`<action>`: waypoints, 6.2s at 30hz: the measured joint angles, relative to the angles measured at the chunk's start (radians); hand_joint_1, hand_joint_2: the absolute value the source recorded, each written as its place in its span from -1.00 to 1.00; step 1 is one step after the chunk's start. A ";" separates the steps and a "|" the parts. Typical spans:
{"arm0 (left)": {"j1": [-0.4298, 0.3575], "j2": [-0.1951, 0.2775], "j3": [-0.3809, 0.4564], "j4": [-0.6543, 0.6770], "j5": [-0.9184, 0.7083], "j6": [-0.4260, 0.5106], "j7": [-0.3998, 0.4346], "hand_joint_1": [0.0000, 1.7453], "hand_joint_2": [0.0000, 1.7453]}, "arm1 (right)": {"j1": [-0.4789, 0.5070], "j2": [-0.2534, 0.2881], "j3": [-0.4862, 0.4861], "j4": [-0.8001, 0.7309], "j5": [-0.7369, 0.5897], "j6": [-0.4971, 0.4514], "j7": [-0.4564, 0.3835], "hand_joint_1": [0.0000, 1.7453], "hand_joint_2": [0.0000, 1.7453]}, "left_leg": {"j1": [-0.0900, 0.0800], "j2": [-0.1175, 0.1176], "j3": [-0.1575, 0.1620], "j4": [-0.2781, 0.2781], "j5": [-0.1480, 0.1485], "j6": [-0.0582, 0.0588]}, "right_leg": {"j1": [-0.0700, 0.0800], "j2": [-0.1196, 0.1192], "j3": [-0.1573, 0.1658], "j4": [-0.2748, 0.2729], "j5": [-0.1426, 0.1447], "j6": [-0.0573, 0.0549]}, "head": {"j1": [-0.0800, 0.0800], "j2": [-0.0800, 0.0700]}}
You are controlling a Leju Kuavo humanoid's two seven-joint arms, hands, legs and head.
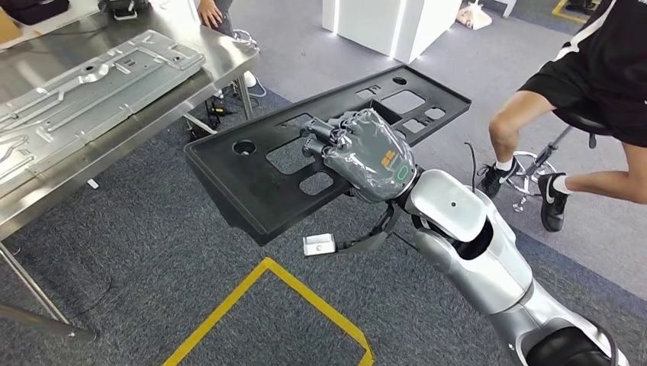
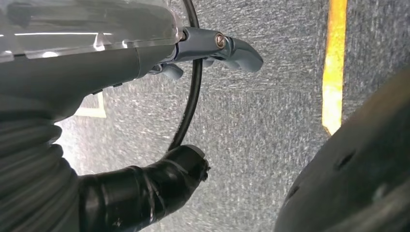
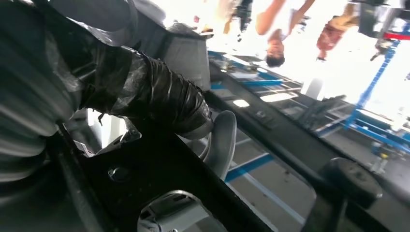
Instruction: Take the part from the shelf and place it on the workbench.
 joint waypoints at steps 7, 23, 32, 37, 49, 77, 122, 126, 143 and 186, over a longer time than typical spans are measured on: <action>-0.002 -0.002 0.000 0.000 -0.006 0.005 -0.009 -1.00 1.00 | -0.005 -0.005 0.001 0.000 0.001 0.002 0.013 1.00 1.00 | 0.006 -0.081 0.012 -0.023 0.010 0.038 | -0.014 0.113 -0.101 0.230 -0.123 0.028 | 0.001 0.000; 0.017 0.003 0.000 -0.003 -0.021 0.021 -0.058 -1.00 1.00 | 0.000 -0.053 -0.021 0.006 -0.002 -0.001 0.011 1.00 1.00 | 0.006 -0.071 -0.142 0.262 -0.104 -0.012 | -0.016 0.090 0.033 -0.014 -0.021 -0.017 | -0.006 0.000; 0.034 0.021 0.000 -0.005 -0.028 0.017 -0.082 -1.00 1.00 | -0.001 -0.064 -0.031 0.014 -0.003 -0.003 0.006 1.00 1.00 | -0.017 -0.009 -0.035 0.008 0.020 0.038 | -0.006 0.000 0.121 -0.008 -0.085 0.023 | -0.006 0.000; 0.034 0.023 0.001 -0.007 -0.036 0.019 -0.090 -1.00 1.00 | 0.001 -0.077 -0.040 0.018 -0.005 -0.011 0.000 1.00 1.00 | -0.009 -0.073 0.029 -0.013 -0.012 0.063 | -0.018 0.111 -0.039 0.237 -0.098 0.037 | -0.001 0.000; 0.053 0.048 0.325 -0.066 -0.813 -0.014 -0.052 -1.00 1.00 | 0.006 -0.101 -0.053 0.030 -0.006 -0.021 -0.012 1.00 1.00 | -0.003 -0.174 0.122 0.046 -0.071 0.020 | -0.007 0.144 -0.087 -0.011 0.088 -0.009 | 0.000 0.000; 0.075 0.040 0.765 -0.001 -0.863 -0.013 -0.176 -1.00 1.00 | 0.005 -0.140 -0.107 0.073 -0.005 0.058 0.105 1.00 1.00 | -0.012 -0.134 0.157 -0.015 -0.108 0.033 | -0.007 0.121 -0.121 0.021 0.098 0.010 | 0.000 0.000; 0.072 0.084 0.829 0.021 -0.933 -0.039 -0.262 -1.00 1.00 | -0.089 -0.109 -0.194 0.939 0.062 0.016 0.077 1.00 1.00 | -0.011 -0.072 0.037 -0.017 -0.016 0.028 | 0.000 0.103 -0.031 -0.008 0.039 -0.001 | -0.001 0.000; 0.073 0.092 0.835 0.021 -0.938 -0.044 -0.262 -1.00 1.00 | -0.095 -0.092 -0.166 1.013 0.071 0.007 0.076 1.00 1.00 | -0.011 -0.072 0.037 -0.017 -0.016 0.027 | 0.000 0.103 -0.030 -0.008 0.039 -0.001 | -0.001 0.000; 0.057 0.078 0.863 0.020 -0.943 -0.024 -0.047 -1.00 -1.00 | -0.162 0.030 -0.092 1.141 0.114 0.010 0.126 -1.00 -1.00 | -0.011 -0.067 0.043 -0.017 -0.017 0.026 | 0.000 0.109 -0.025 -0.008 0.039 -0.001 | -0.001 0.000; 0.001 -0.069 0.780 0.021 -0.748 0.059 0.192 -1.00 -1.00 | 0.121 0.193 -0.078 0.181 0.146 0.060 0.150 -1.00 -1.00 | -0.014 -0.069 0.041 -0.014 -0.017 0.042 | -0.007 0.106 -0.026 -0.009 0.037 0.011 | -0.001 0.000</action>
